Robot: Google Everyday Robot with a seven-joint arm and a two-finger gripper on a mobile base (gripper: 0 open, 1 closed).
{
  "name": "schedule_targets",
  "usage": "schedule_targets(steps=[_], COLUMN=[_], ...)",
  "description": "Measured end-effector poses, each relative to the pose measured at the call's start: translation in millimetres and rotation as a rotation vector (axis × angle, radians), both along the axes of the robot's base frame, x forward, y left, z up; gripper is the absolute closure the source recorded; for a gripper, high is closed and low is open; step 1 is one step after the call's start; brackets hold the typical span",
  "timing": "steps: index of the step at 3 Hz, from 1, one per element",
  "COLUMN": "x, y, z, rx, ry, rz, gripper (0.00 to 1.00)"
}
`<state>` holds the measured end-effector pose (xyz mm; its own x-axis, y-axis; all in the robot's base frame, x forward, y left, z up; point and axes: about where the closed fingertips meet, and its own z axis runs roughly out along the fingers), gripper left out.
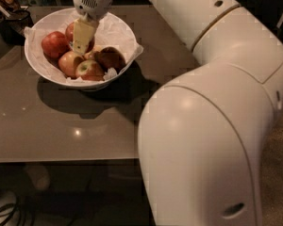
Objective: Pick apple from white bowl
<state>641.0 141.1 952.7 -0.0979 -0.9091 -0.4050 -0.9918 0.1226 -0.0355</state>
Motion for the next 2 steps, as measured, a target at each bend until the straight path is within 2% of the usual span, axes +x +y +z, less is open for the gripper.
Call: schedule_targets(steps=[1, 2], x=[-28, -62], y=[-11, -11], z=[35, 68], rx=[0.037, 0.076], ry=[-0.035, -0.076], rz=[0.032, 0.114], gripper=[1.0, 1.0])
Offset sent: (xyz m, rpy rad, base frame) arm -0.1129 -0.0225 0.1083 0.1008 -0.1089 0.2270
